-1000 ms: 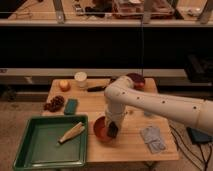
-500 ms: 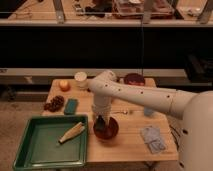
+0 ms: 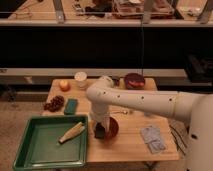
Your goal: Wipe red bowl with eraser
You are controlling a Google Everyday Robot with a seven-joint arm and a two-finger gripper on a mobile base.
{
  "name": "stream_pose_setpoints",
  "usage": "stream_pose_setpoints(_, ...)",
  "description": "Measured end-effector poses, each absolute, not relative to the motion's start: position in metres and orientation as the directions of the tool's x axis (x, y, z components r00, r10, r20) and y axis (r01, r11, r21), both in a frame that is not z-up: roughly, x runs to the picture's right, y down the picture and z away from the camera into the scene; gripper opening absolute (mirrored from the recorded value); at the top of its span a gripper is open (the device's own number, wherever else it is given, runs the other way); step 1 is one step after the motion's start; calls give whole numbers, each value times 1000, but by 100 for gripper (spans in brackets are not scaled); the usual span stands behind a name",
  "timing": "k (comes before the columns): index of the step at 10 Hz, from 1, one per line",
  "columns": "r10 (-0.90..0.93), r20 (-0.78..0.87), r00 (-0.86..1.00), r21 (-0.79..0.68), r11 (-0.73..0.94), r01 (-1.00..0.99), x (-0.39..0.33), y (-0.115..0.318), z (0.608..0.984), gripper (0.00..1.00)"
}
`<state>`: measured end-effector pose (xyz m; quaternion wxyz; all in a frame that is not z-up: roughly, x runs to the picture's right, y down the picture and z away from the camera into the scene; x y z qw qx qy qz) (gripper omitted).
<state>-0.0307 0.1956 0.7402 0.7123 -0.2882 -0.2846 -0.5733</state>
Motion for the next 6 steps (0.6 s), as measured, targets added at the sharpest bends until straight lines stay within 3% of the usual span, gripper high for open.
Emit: stream_pose_setpoints(6,-634,715,293,-174,244,954,28,201,738,0)
